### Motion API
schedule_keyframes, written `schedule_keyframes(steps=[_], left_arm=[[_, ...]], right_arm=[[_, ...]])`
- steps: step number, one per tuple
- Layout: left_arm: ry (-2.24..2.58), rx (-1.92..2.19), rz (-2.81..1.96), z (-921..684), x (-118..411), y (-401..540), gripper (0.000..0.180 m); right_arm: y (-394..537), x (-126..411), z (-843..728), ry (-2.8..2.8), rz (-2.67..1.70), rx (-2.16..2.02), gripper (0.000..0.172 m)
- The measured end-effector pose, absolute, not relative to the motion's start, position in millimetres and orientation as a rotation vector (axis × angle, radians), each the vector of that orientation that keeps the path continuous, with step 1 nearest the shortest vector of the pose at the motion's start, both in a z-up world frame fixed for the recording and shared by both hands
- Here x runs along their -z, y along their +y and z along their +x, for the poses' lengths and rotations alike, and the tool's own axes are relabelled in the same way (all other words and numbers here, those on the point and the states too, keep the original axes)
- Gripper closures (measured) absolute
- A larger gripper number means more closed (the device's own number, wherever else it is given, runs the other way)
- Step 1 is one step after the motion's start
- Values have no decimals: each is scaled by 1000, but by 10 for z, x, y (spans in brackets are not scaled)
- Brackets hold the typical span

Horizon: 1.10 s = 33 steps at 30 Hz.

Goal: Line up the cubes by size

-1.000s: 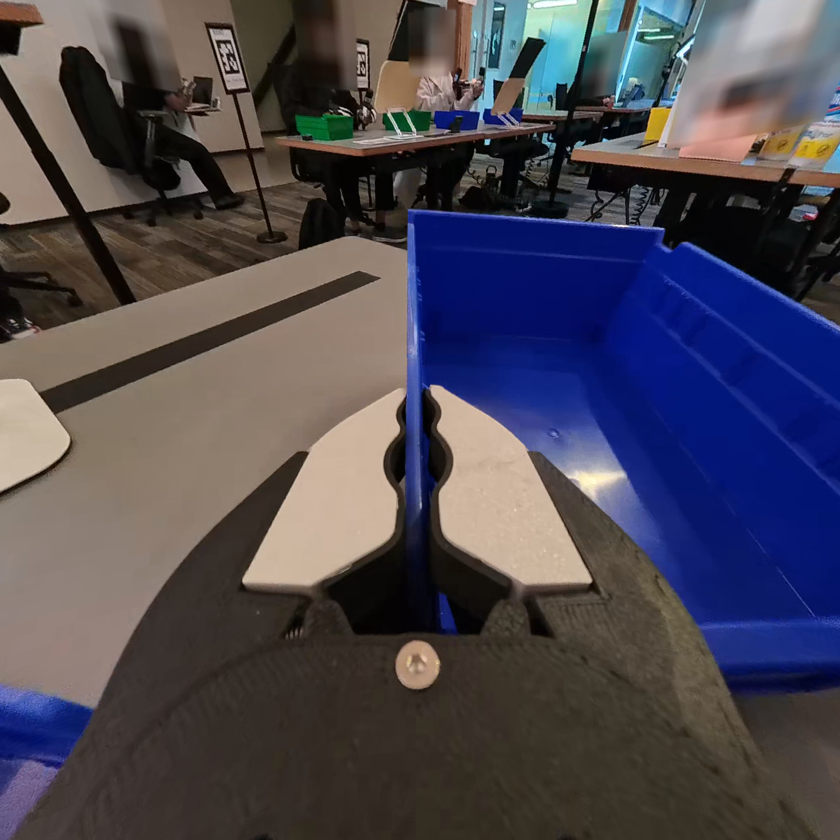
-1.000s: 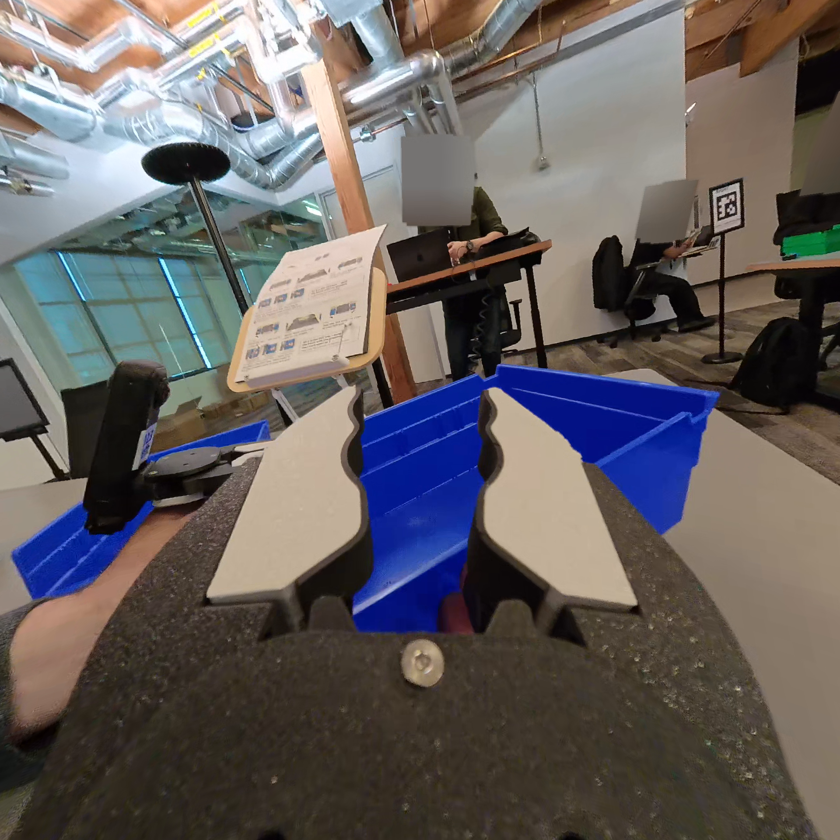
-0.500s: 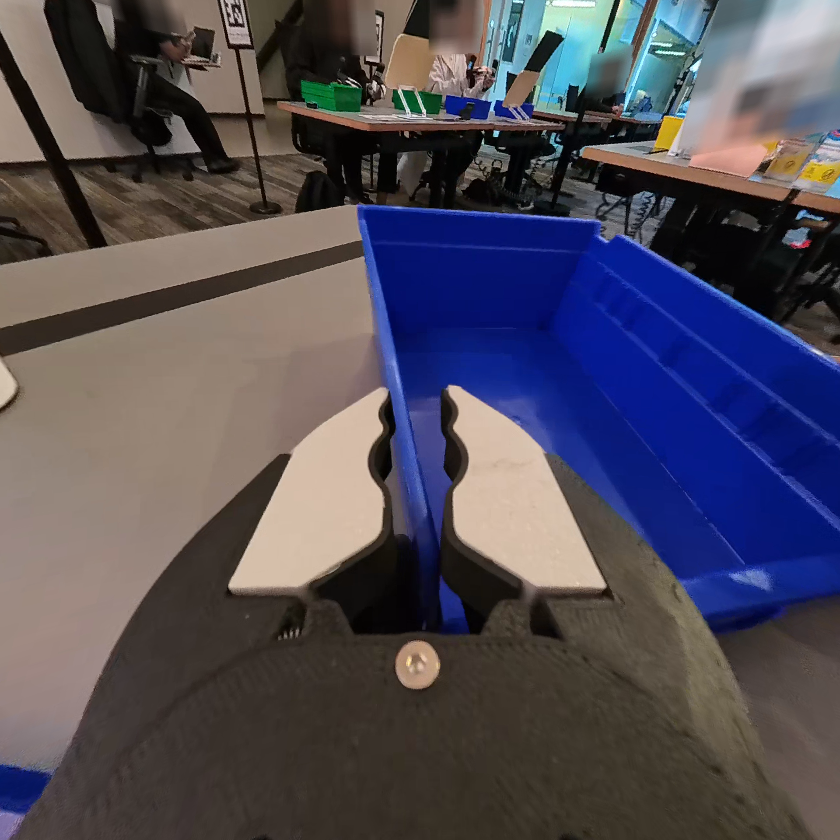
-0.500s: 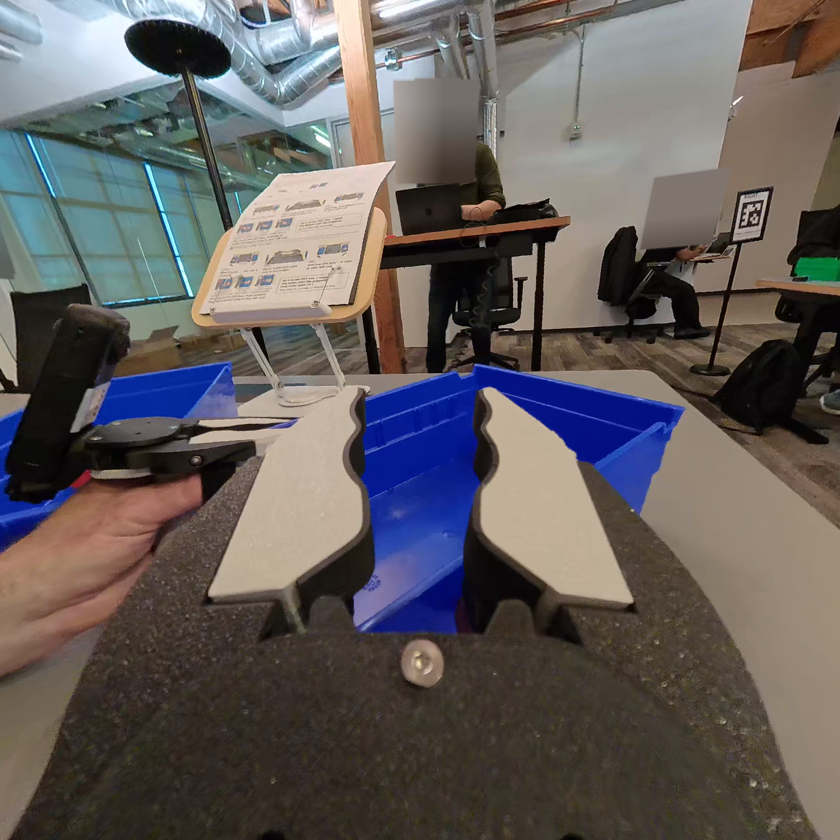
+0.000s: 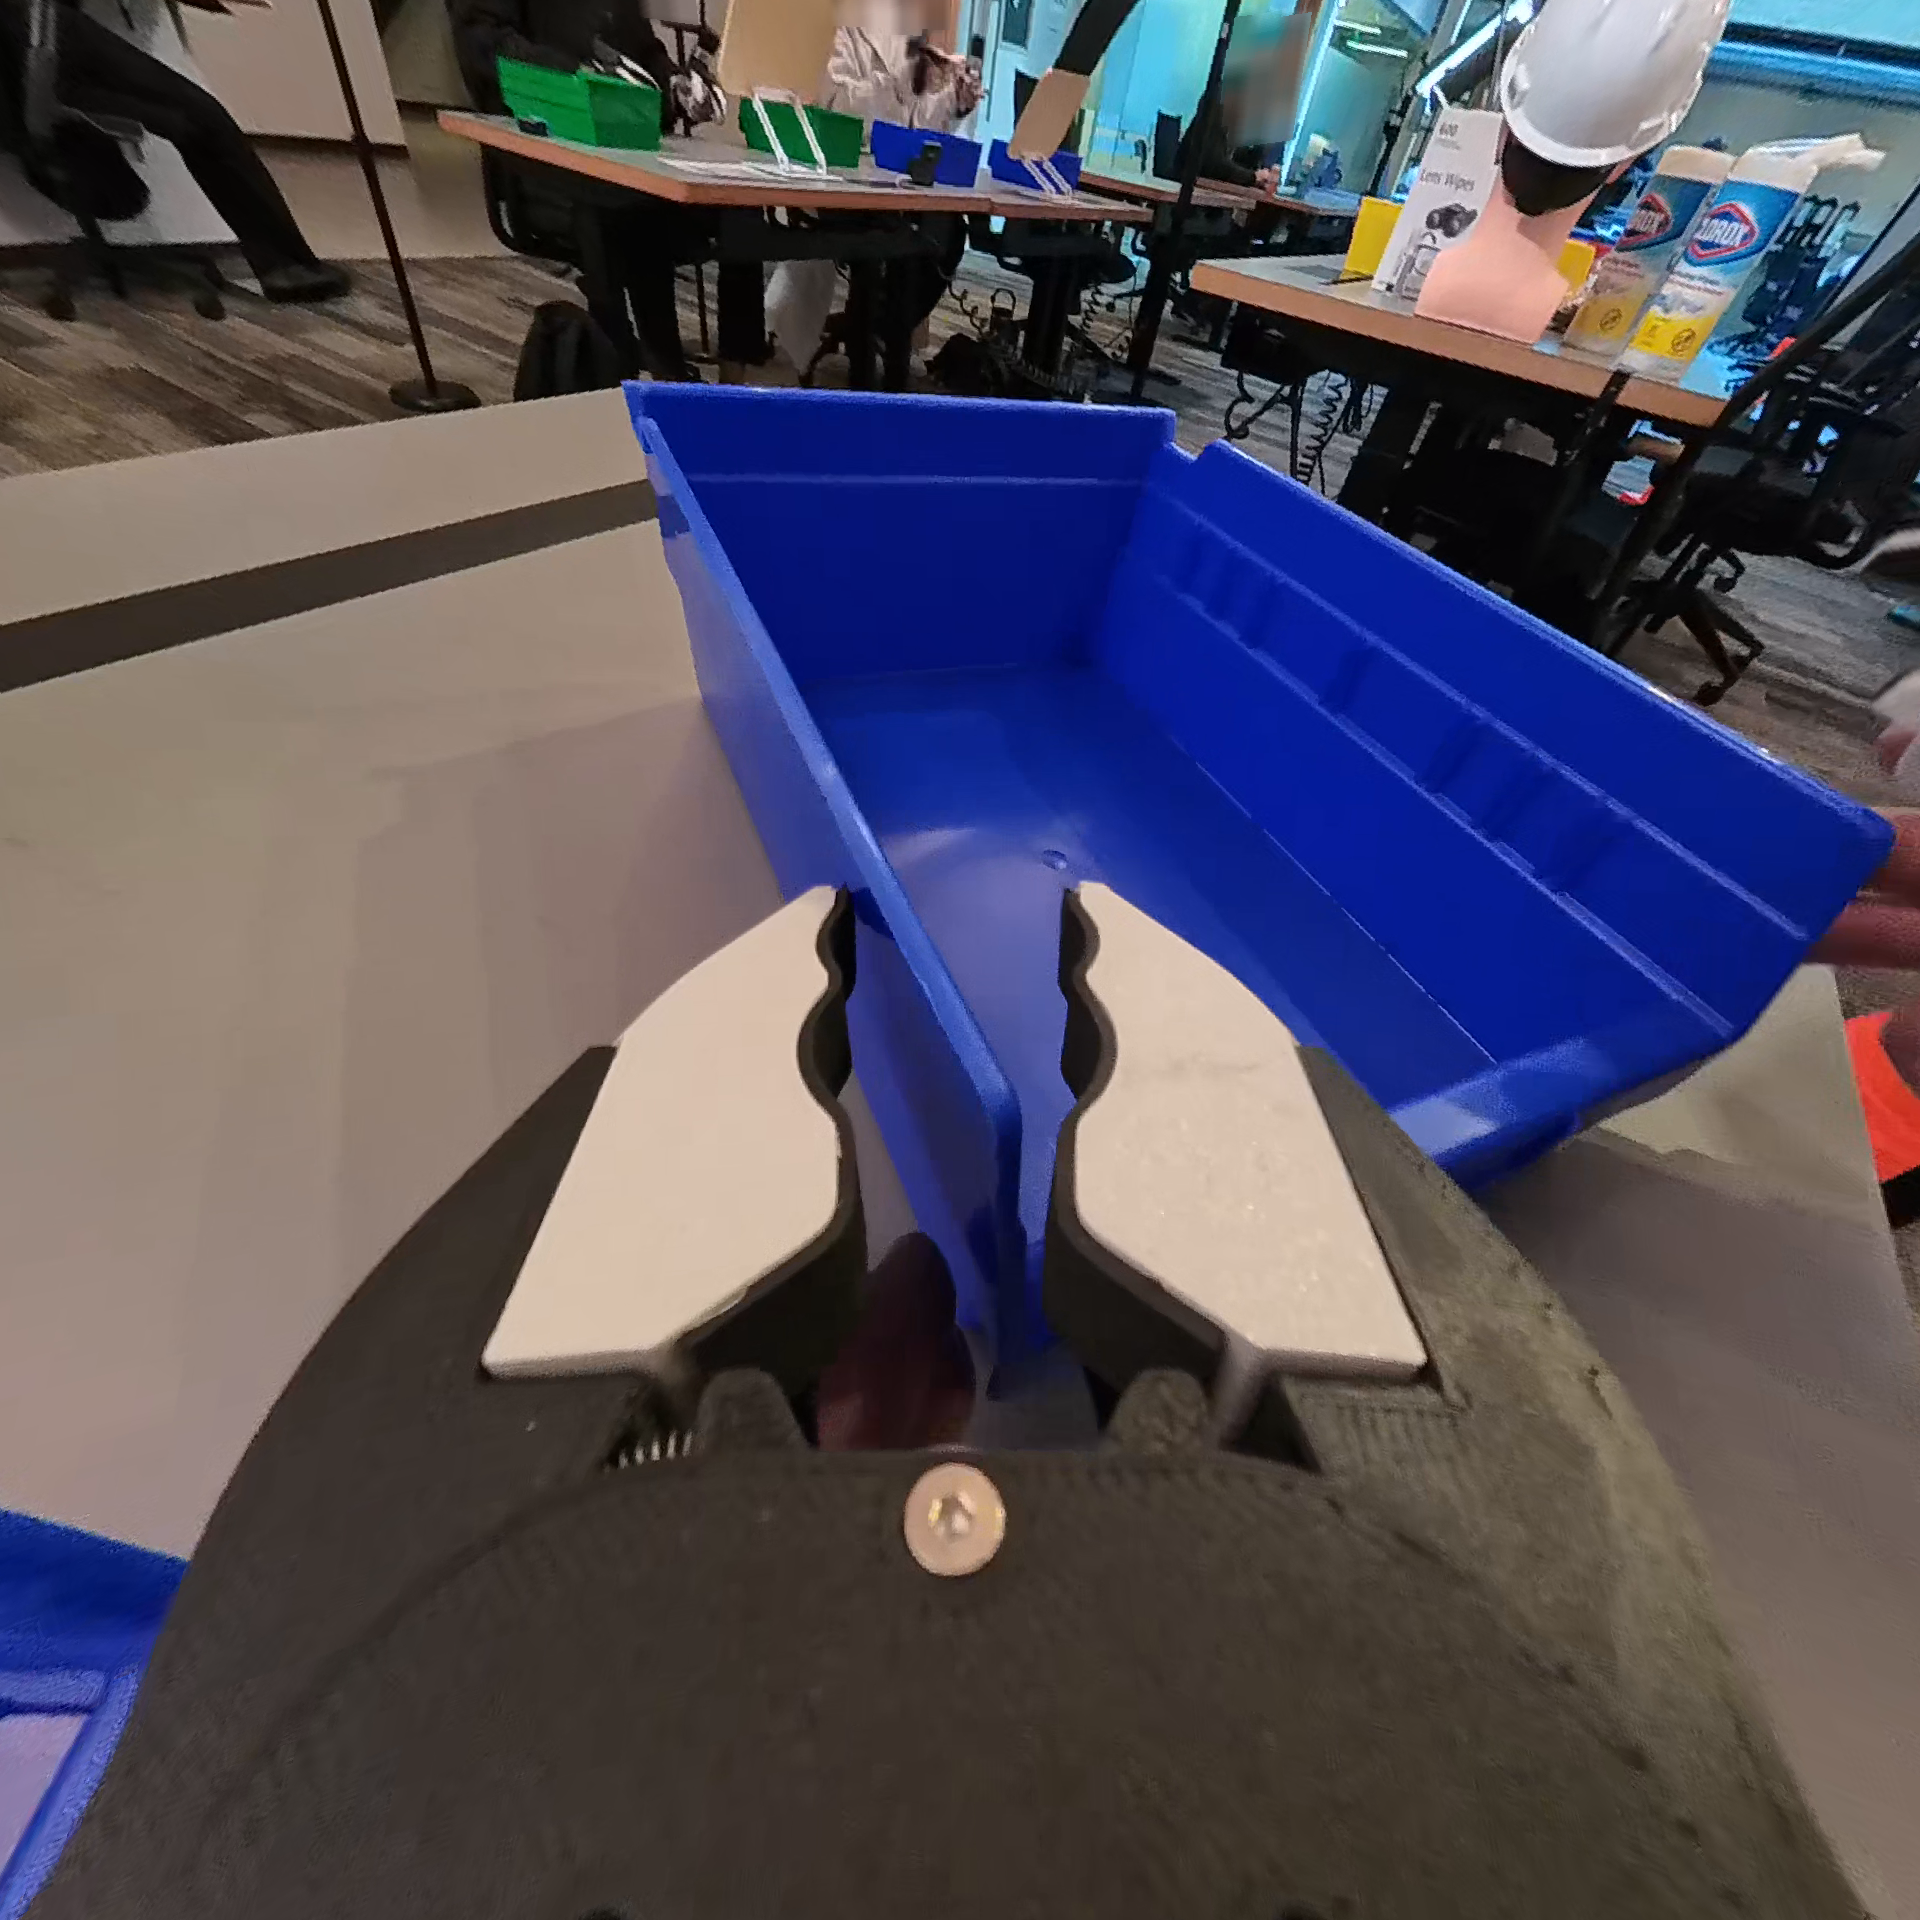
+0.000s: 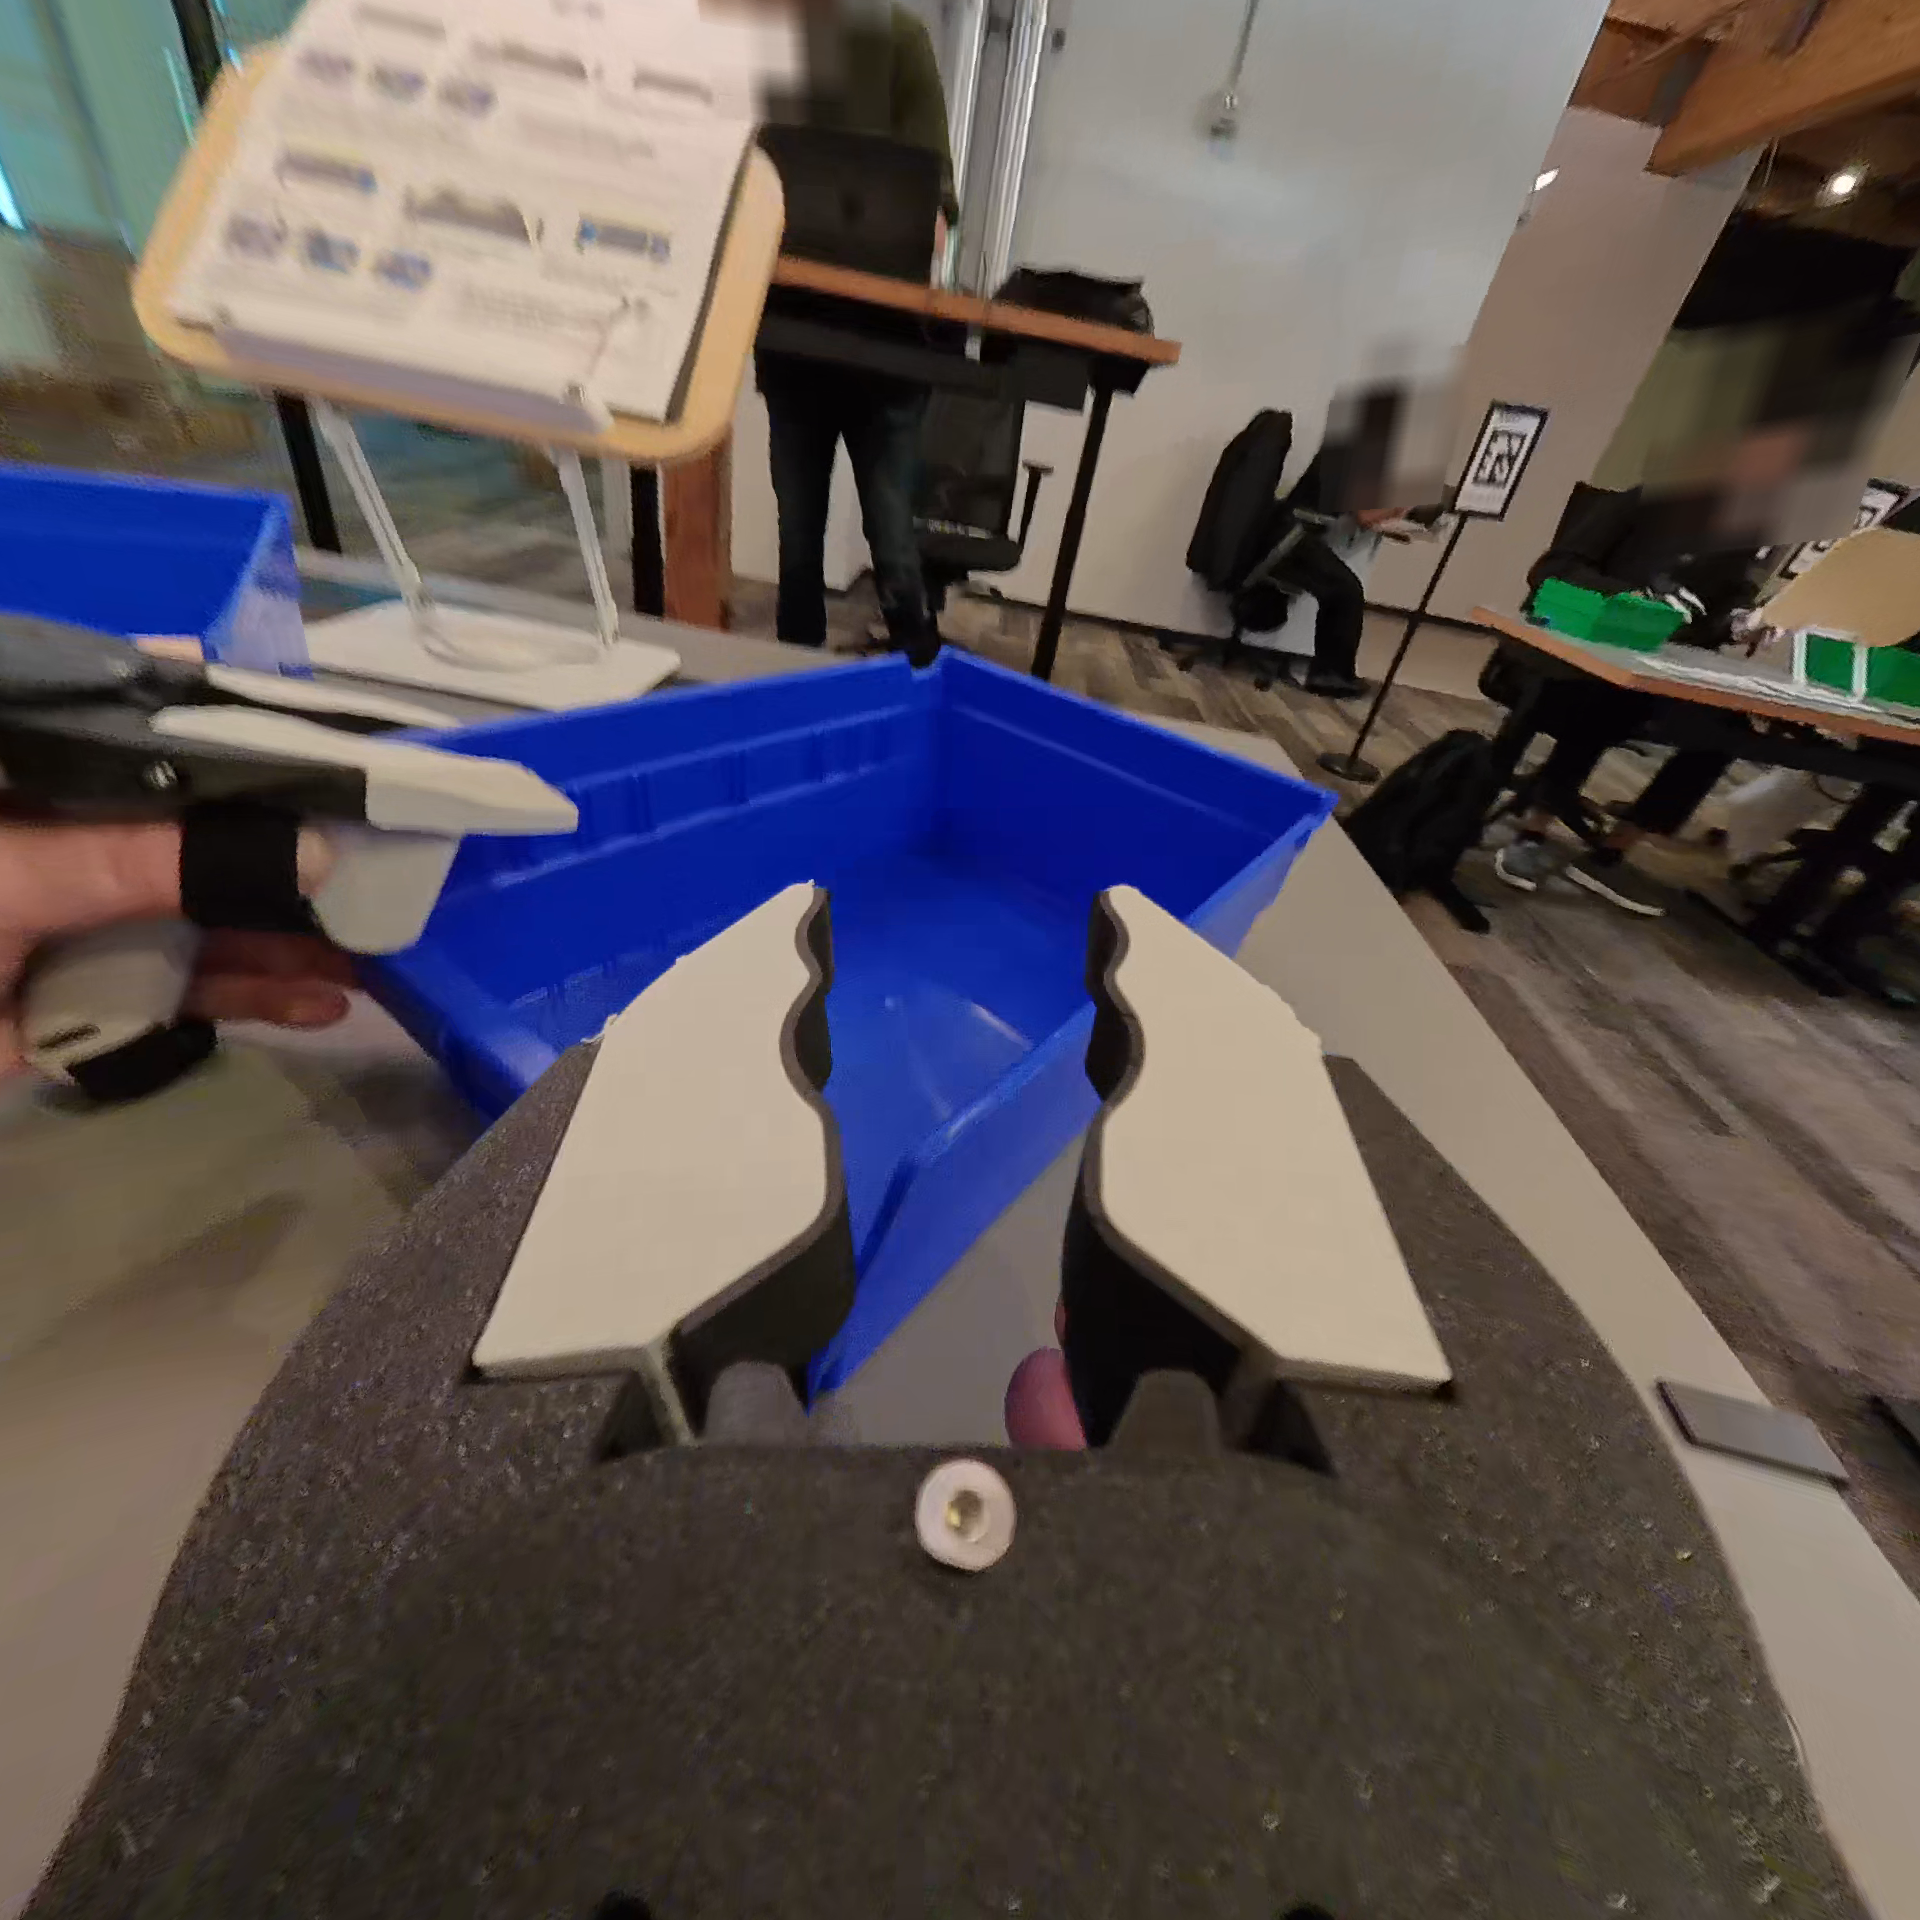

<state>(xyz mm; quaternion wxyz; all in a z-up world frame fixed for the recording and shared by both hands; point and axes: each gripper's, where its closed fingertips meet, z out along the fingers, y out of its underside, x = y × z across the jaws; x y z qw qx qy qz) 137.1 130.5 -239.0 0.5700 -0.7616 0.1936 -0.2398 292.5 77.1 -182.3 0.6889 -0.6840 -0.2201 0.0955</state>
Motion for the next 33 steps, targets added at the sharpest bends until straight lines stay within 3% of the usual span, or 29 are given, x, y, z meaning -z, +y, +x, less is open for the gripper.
schedule_keyframes(steps=[7,26,33], left_arm=[[470,609,-1791,1492,2394,1196,146],[338,663,-1780,1602,2344,1492,120],[255,660,-1774,1619,2319,1866,110]], right_arm=[[944,2227,2934,-515,-1705,-127,129],[1846,2215,3027,-516,-1705,-126,146],[2416,2225,2978,-557,-1682,-91,143]])
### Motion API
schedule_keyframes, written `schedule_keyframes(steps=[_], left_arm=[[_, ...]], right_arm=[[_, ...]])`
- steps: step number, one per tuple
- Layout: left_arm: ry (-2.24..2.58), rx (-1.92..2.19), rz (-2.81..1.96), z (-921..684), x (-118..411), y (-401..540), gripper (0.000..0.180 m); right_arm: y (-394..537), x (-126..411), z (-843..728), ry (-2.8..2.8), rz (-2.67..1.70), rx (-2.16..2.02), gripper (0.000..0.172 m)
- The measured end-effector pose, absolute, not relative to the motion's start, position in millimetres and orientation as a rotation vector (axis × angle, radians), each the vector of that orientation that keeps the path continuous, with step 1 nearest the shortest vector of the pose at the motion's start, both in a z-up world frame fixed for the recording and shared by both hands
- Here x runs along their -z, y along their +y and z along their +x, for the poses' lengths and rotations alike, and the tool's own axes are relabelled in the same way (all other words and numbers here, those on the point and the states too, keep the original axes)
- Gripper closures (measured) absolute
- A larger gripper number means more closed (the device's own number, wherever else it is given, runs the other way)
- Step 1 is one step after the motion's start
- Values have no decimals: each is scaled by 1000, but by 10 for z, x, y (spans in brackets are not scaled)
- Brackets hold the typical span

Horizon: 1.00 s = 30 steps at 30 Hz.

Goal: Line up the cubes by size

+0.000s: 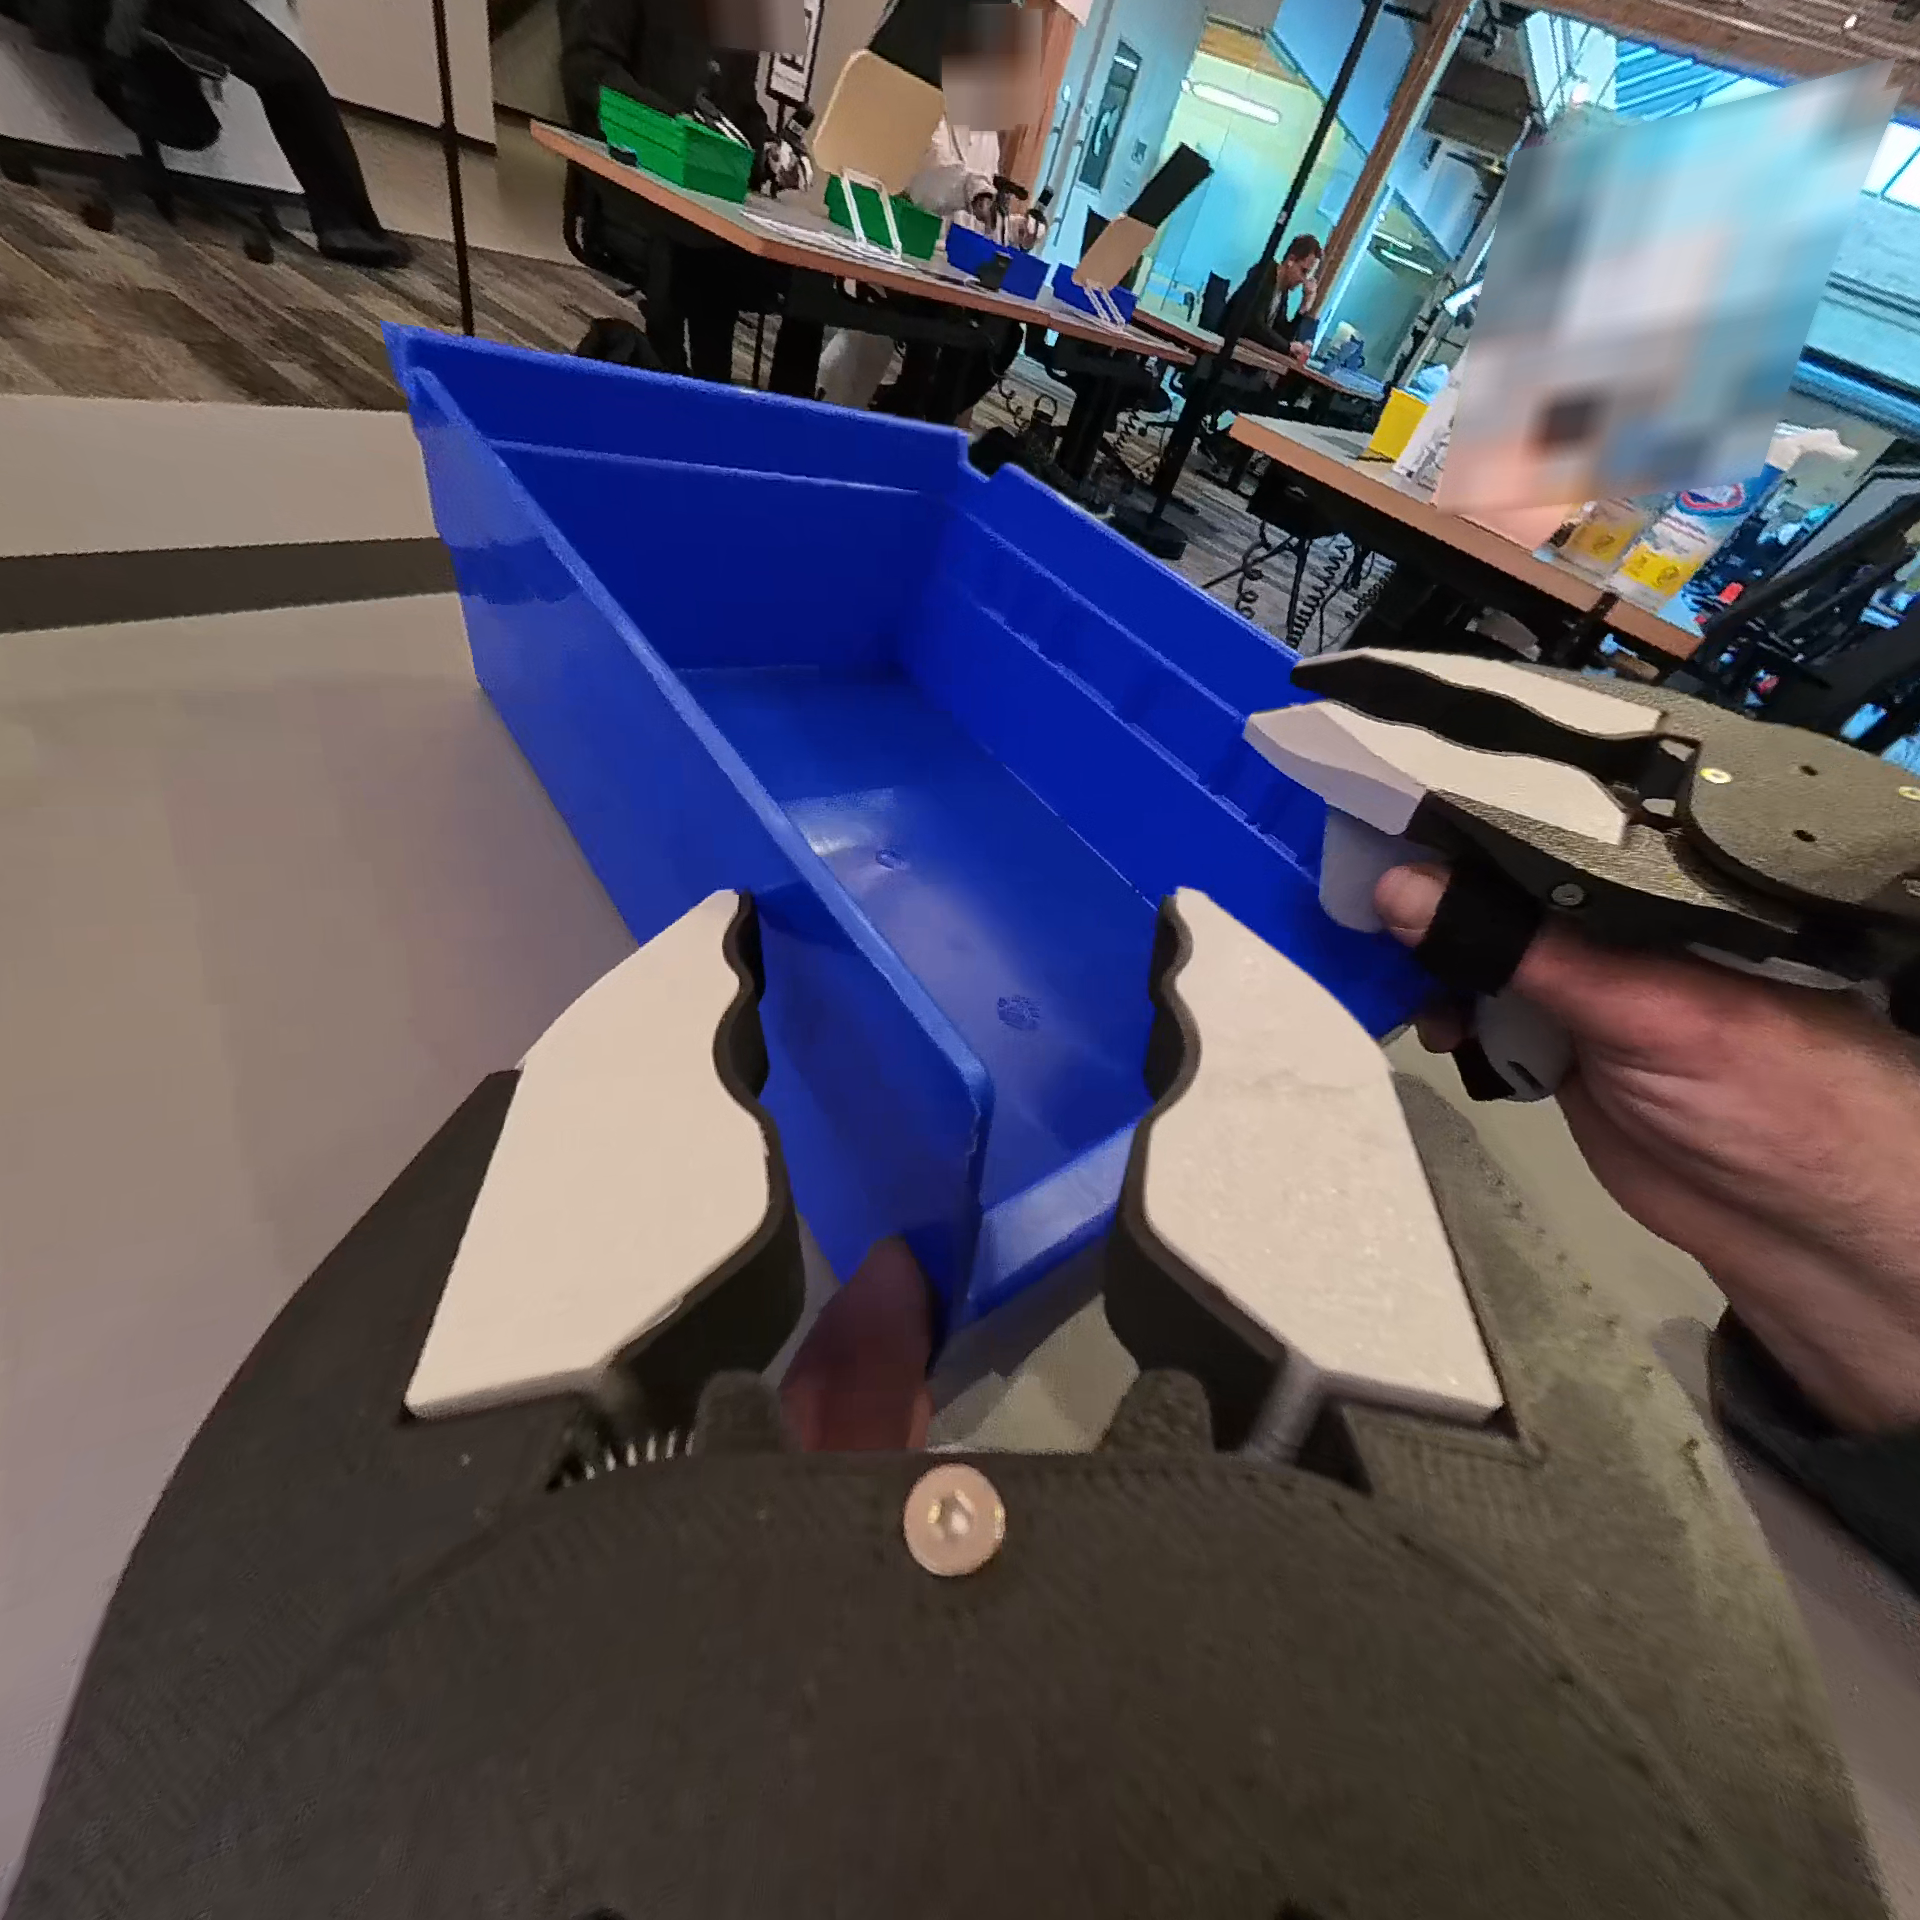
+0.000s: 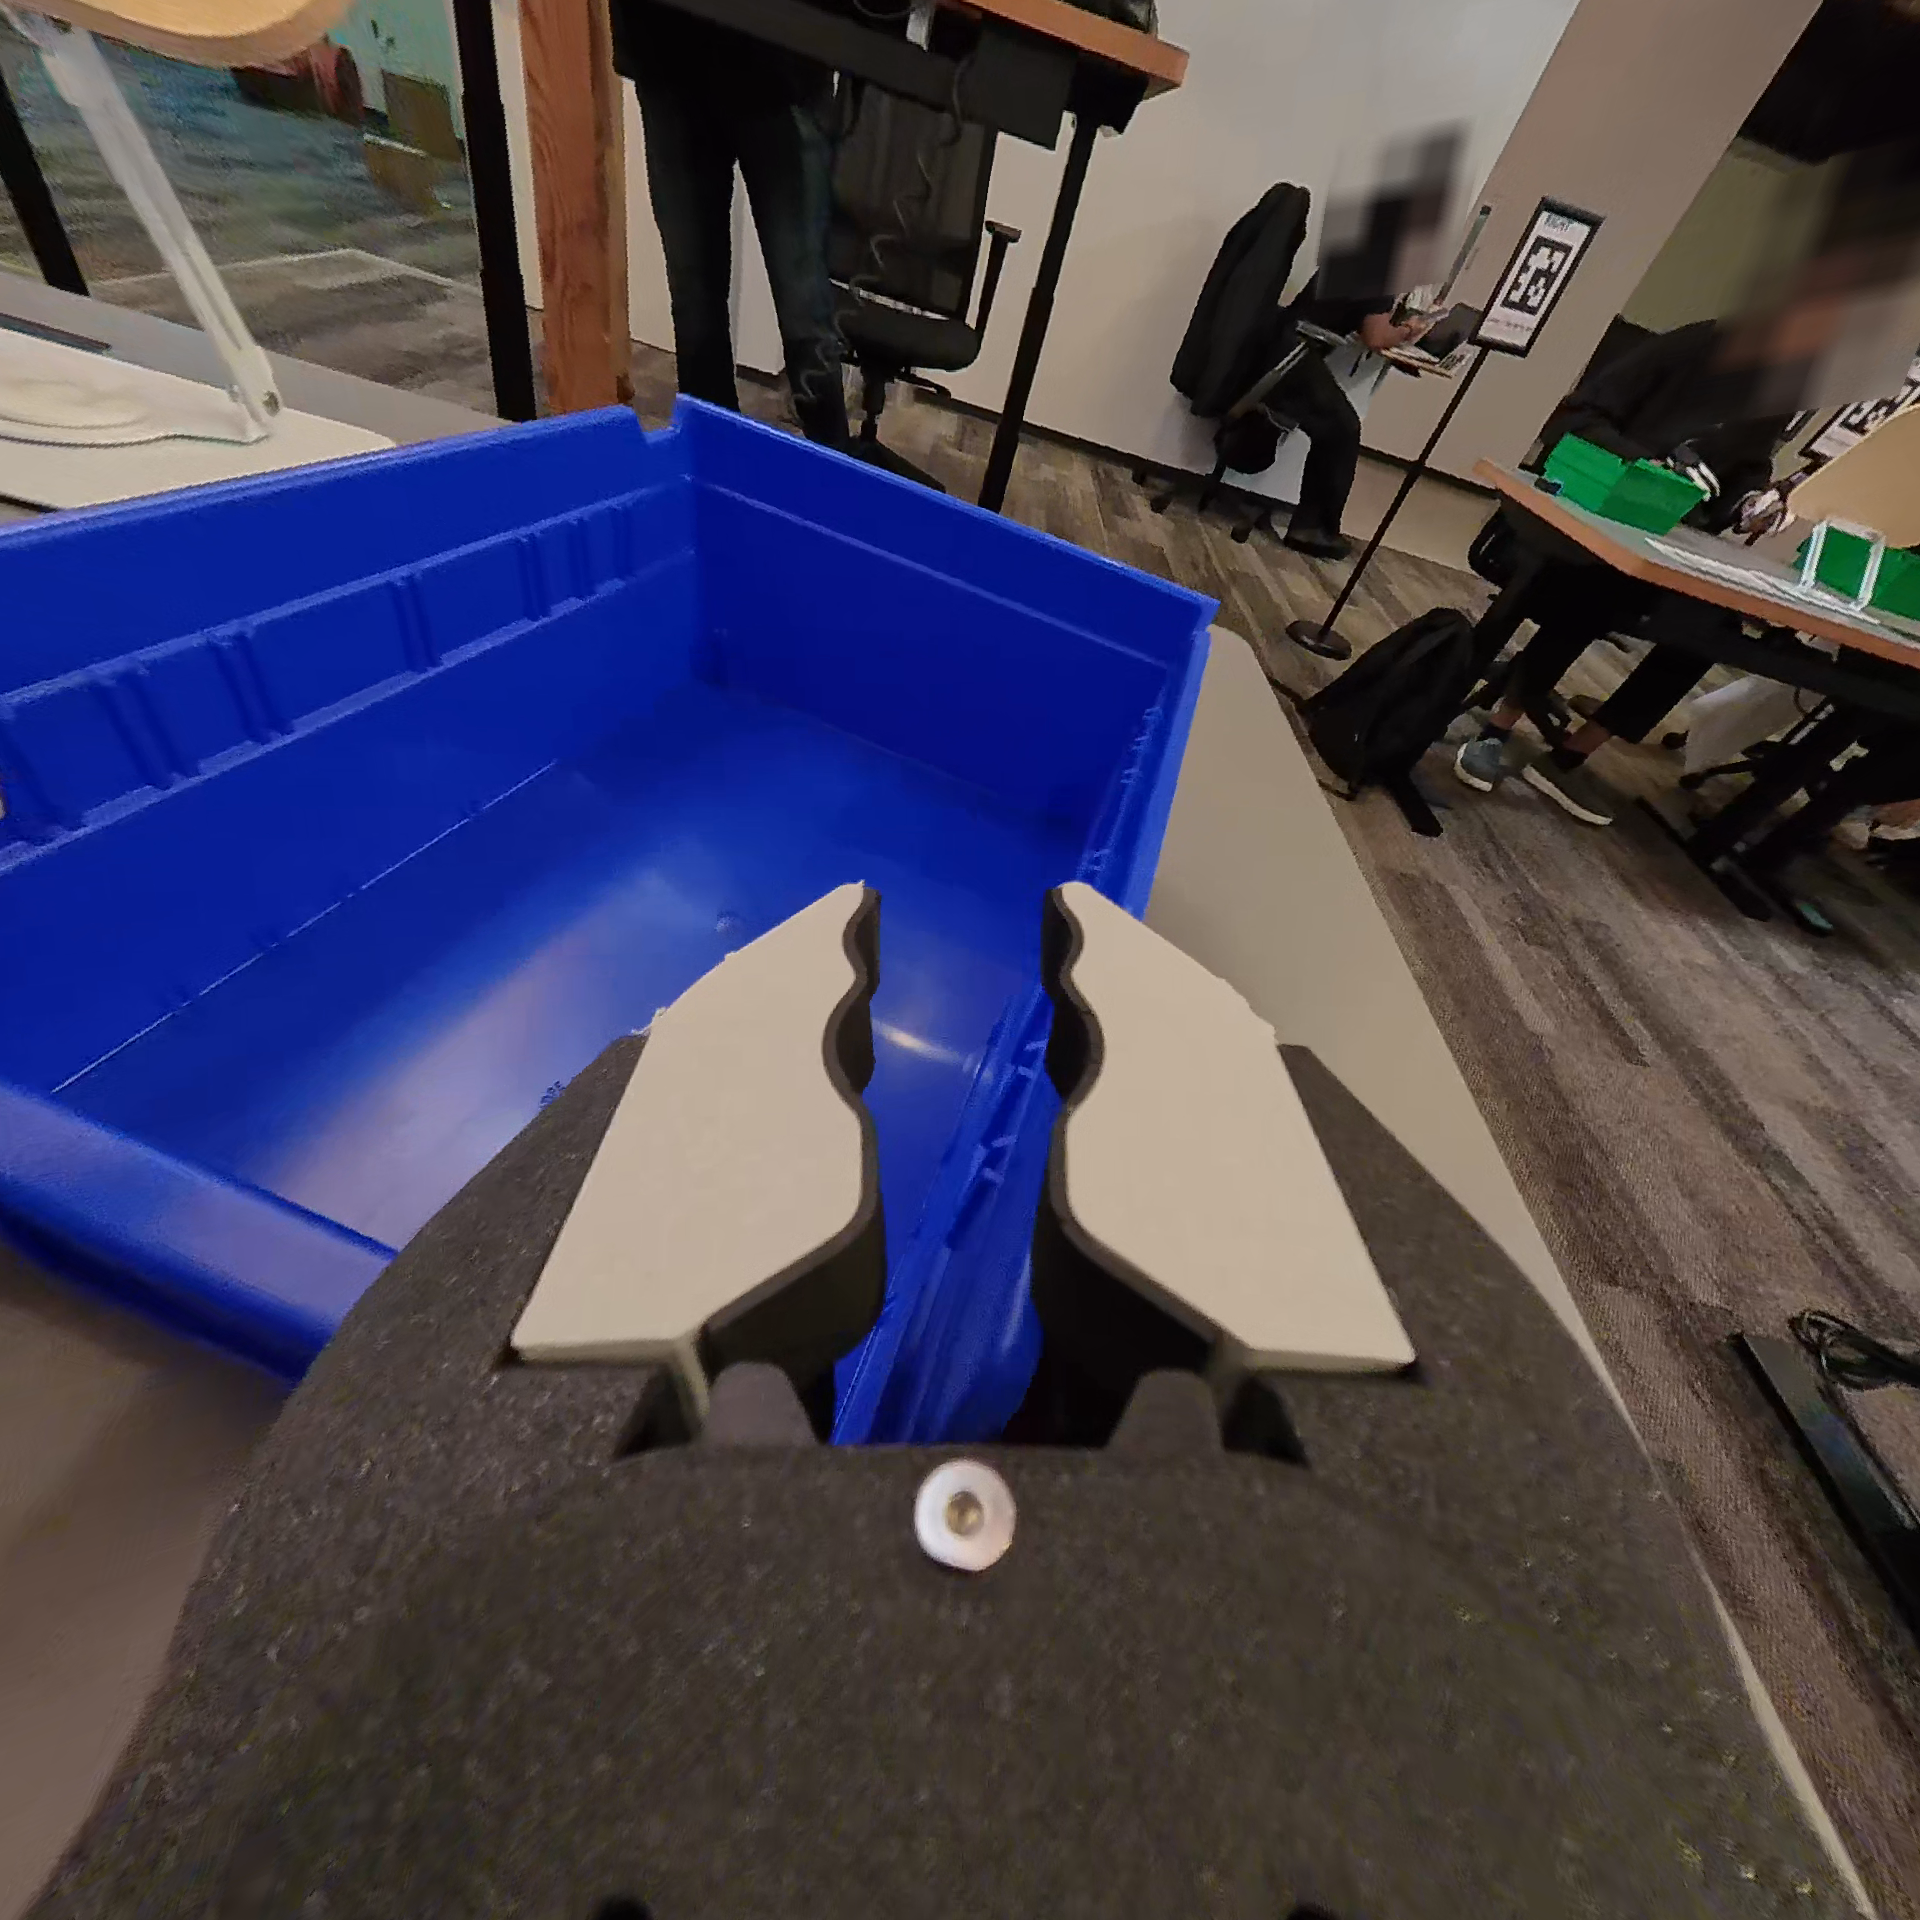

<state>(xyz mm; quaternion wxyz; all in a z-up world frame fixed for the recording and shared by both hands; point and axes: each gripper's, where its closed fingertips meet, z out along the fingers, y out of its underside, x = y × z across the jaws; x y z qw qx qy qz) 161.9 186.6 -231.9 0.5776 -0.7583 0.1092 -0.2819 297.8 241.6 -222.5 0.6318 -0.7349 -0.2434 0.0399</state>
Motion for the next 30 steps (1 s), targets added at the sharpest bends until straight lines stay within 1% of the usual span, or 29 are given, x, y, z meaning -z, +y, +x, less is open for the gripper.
schedule_keyframes(steps=[10,14,23,26,30], left_arm=[[136,625,-1768,1486,2331,2491,109],[118,613,-1759,1504,2328,2643,107],[111,607,-1760,1481,2327,2825,106],[155,566,-1718,1493,2202,2702,103],[208,539,-1640,1491,1896,2345,87]], right_arm=[[3222,2237,2789,-625,-1678,-79,143],[3484,2227,2790,-618,-1667,-86,148],[3679,2214,2783,-602,-1618,-82,146],[3650,2145,2861,-571,-1576,-43,136],[3466,1818,3015,-568,-1452,100,132]])
